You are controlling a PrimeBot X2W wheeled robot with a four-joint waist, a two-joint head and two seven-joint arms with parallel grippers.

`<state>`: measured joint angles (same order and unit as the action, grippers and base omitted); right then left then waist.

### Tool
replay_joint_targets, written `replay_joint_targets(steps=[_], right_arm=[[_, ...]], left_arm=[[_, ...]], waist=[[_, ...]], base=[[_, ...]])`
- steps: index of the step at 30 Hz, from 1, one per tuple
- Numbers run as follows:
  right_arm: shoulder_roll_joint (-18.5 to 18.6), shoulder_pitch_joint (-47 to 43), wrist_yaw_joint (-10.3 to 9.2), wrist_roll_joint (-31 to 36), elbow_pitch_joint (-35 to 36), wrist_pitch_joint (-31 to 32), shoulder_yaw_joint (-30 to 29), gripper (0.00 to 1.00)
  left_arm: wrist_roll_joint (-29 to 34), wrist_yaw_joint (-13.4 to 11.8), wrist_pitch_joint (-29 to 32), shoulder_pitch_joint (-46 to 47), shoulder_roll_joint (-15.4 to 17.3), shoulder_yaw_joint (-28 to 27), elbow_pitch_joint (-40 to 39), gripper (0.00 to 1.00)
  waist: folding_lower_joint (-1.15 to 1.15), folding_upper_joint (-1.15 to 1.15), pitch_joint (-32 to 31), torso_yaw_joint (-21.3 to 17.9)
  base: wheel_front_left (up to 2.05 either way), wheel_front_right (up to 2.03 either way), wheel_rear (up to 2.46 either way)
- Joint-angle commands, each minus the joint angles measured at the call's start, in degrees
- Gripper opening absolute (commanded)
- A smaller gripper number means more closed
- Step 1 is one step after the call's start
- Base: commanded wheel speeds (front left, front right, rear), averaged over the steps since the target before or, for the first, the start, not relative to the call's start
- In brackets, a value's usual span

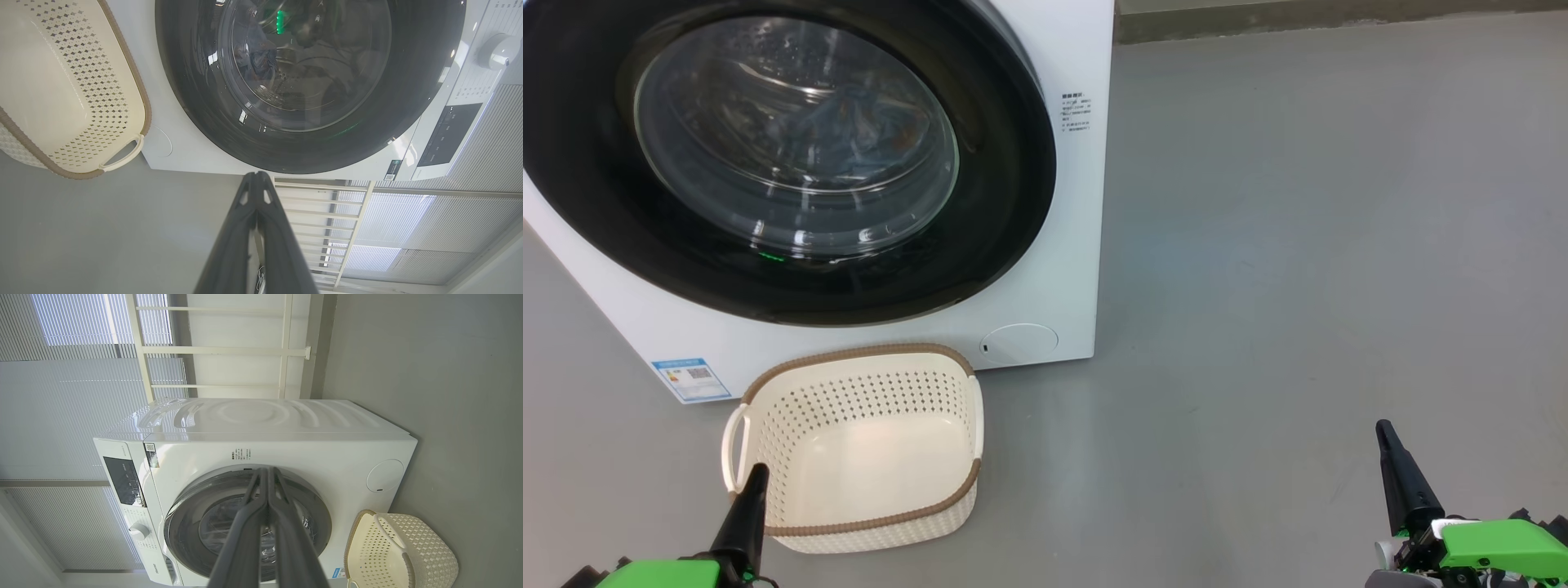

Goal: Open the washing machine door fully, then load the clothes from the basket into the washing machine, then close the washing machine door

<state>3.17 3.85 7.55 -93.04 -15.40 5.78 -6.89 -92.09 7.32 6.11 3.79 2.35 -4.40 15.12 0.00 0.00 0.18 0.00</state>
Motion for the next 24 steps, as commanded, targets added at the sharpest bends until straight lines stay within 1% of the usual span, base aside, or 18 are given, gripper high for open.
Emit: replay_joint_targets(steps=[1, 24], right_arm=[[0.12, 2.28, -0.06, 0.43, 1.40, 0.27, 0.92, 0.00], [0.00, 2.29, -0.06, 0.57, 1.39, 0.41, 0.74, 0.00]], left_arm=[[-0.18, 0.17, 0.27, 2.39, 0.67, -1.99, -1.08, 0.00], [-0.13, 0.17, 0.32, 2.40, 0.62, -2.05, -1.08, 0.00]], waist=[[0.00, 0.00, 0.00, 0.00], [0.00, 0.00, 0.00, 0.00]], base=[[0.00, 0.00, 0.00], [0.00, 0.00, 0.00]])
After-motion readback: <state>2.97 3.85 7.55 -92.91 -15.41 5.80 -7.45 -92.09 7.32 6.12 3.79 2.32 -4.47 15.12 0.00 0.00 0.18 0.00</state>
